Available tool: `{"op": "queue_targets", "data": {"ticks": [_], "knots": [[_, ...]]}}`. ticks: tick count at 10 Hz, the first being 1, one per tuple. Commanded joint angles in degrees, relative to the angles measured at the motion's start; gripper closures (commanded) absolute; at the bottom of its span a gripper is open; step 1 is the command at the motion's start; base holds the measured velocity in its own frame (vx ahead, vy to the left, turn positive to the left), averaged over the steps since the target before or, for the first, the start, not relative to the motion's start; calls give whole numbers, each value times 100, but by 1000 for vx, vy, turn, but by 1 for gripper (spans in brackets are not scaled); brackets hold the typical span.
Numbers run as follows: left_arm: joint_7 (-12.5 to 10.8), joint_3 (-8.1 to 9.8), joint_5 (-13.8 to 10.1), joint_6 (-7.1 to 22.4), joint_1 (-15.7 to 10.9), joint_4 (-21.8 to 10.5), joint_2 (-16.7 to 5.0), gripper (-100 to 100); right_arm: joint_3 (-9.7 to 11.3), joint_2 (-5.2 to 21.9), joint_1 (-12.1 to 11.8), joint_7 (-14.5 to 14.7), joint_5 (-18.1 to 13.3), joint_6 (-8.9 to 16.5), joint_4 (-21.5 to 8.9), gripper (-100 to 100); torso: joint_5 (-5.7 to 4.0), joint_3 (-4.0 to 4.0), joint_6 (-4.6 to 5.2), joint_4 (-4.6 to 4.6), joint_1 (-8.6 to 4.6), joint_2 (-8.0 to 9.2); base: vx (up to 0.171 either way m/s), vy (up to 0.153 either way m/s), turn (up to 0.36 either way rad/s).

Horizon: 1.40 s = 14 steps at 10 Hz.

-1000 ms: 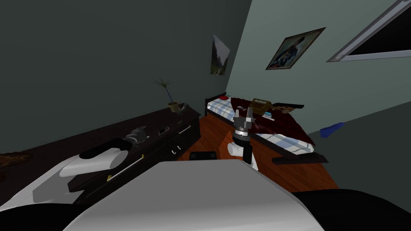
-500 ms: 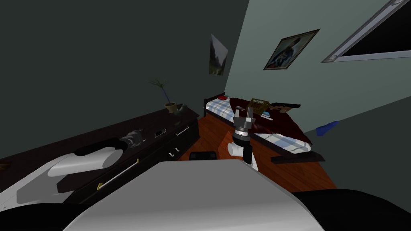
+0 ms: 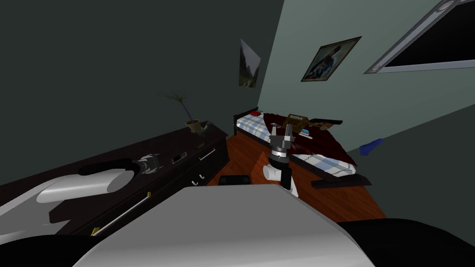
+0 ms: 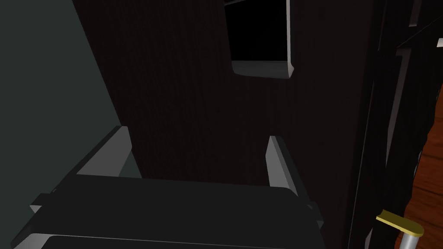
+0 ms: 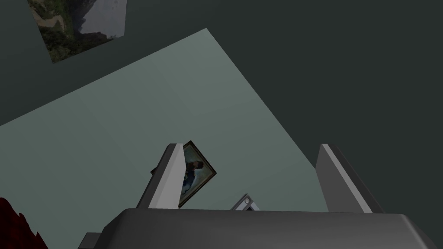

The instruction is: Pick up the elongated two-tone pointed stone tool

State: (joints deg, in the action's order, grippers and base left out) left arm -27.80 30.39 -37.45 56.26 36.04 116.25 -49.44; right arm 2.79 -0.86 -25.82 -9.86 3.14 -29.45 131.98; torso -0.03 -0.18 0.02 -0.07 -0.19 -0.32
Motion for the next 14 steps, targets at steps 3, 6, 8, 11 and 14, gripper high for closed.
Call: {"op": "queue_targets", "data": {"ticks": [3, 6, 8, 11, 14], "knots": [[-185, 104, -359, 609, 33, -226, -243, -100, 0, 0, 0, 0, 0, 0, 0, 0, -1, -2, -1, -1, -6, -4, 81, -52, -45], [-304, 150, -590, 979, 44, -373, -393, -100, 0, 0, 0, 0, 0, 0, 0, 0, 1, 2, 0, 1, 2, 4, 62, -31, -32], [-419, 184, -821, 1278, 54, -521, -533, -100, 0, 0, 0, 0, 0, 0, 0, 0, 0, -5, -1, -2, -2, -8, 100, -52, -46], [-631, 218, -1270, 1774, 73, -821, -781, -100, 0, 0, -1, 0, 0, 0, 0, 0, -1, -7, -3, -3, -4, -10, 113, -59, -52], [-819, 214, -1661, 2193, 89, -1113, -989, -100, 0, 0, -1, 0, 0, 0, 0, 0, -1, -9, -1, -4, -3, -16, 130, -62, -57]]}}
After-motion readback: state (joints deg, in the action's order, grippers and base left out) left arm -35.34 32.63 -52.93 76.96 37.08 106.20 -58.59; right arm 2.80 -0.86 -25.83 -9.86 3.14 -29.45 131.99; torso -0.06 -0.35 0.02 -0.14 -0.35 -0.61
